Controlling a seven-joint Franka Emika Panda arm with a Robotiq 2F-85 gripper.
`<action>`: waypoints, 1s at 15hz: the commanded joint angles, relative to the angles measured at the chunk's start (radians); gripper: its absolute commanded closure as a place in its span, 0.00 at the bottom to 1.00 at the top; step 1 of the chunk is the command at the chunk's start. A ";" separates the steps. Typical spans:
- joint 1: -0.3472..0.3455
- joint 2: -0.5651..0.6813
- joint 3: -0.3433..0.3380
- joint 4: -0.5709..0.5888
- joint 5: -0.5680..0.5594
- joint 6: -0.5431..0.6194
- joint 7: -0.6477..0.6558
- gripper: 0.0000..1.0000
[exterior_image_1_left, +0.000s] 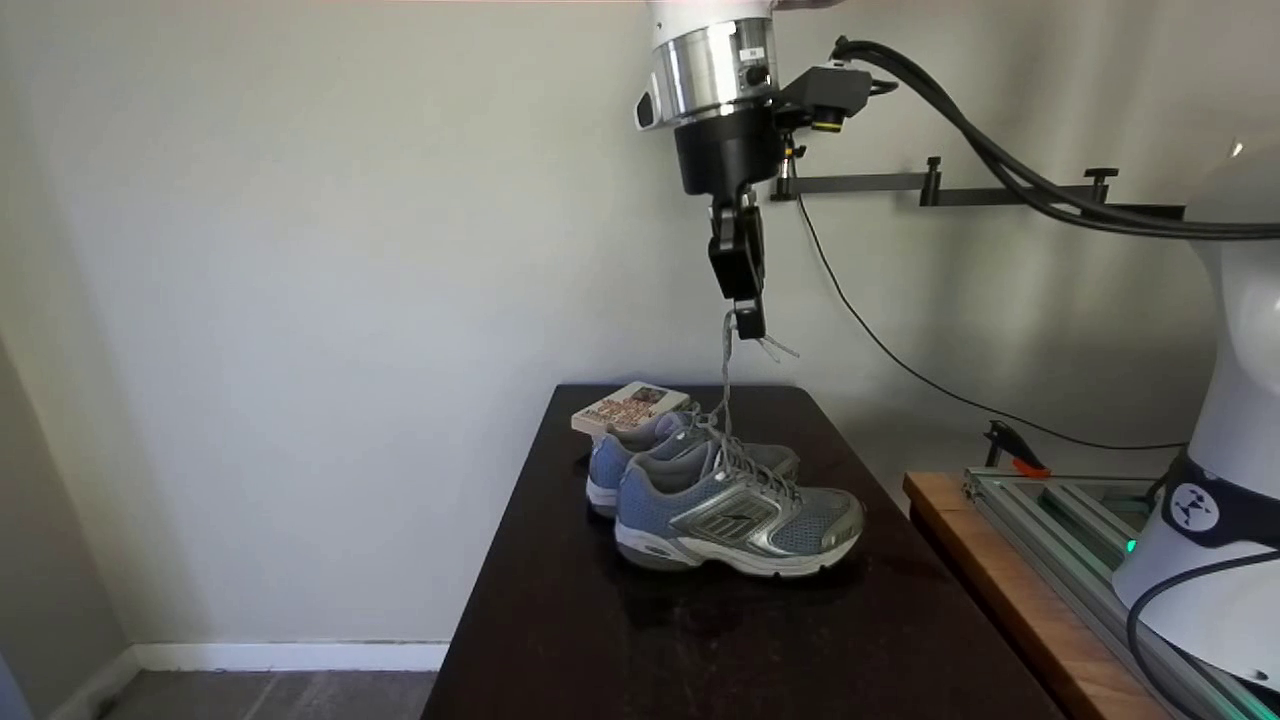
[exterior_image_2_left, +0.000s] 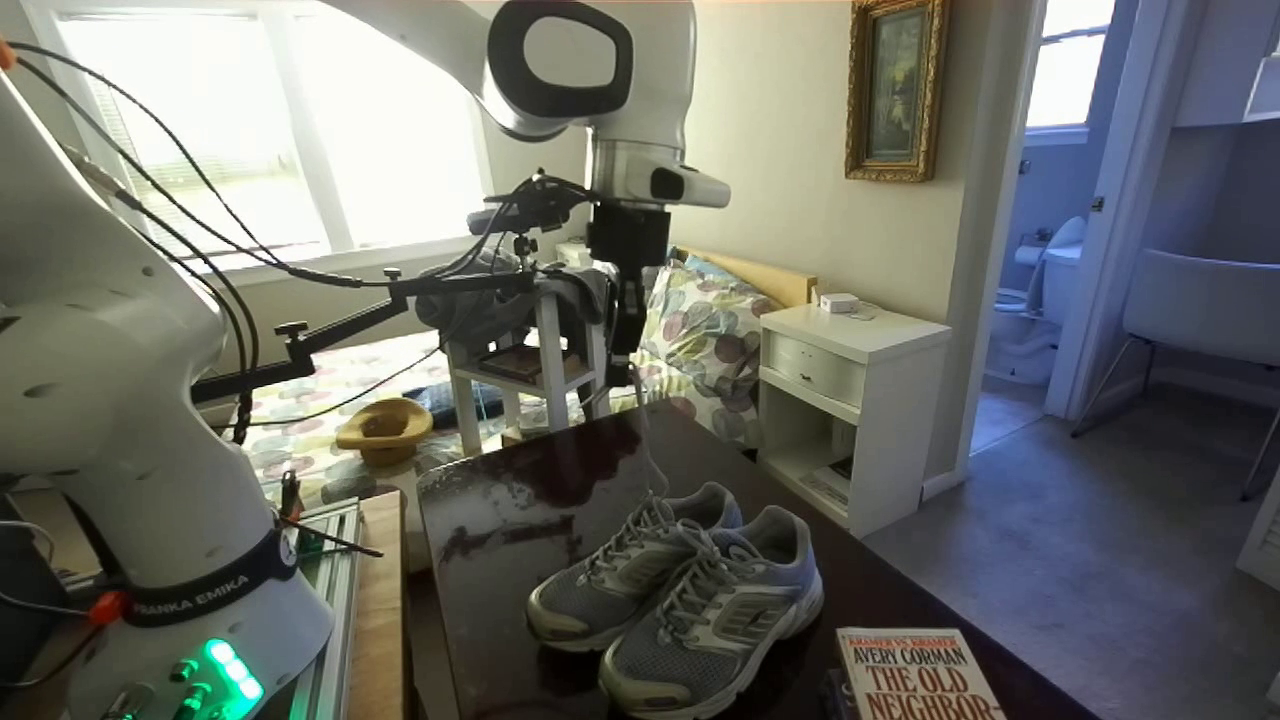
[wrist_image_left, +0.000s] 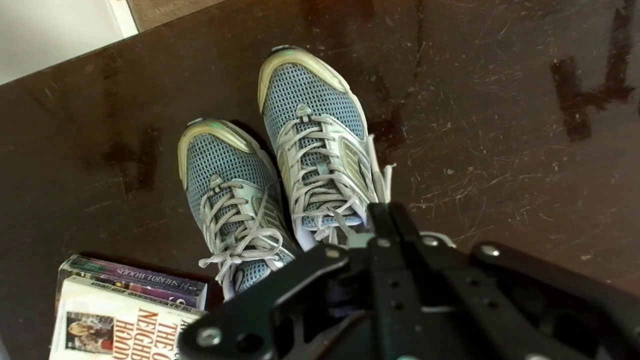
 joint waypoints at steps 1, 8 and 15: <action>-0.003 -0.030 0.000 0.010 0.011 -0.032 -0.018 0.99; -0.005 -0.038 -0.001 0.014 0.004 -0.040 -0.024 0.64; -0.009 -0.034 -0.004 0.013 -0.008 -0.037 -0.033 0.16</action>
